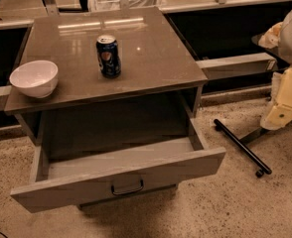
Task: Place pepsi can into top drawer
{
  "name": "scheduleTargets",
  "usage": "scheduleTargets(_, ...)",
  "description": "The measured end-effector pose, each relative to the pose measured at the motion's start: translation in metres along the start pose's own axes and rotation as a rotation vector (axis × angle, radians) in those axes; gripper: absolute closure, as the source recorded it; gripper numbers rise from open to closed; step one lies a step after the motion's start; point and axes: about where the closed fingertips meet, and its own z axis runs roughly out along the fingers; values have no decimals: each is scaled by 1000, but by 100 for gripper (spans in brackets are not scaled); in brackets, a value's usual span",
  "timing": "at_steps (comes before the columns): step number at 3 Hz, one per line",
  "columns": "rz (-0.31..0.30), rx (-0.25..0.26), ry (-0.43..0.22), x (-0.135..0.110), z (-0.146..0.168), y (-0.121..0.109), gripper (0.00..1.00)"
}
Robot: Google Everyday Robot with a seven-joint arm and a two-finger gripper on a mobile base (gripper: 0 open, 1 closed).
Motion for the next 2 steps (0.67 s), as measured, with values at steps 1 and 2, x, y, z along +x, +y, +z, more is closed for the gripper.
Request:
scheduleTargets(1,5,5,-3,-1,0,-3,0)
scheduleTargets(2,70,63,-38,-13,4,-45,0)
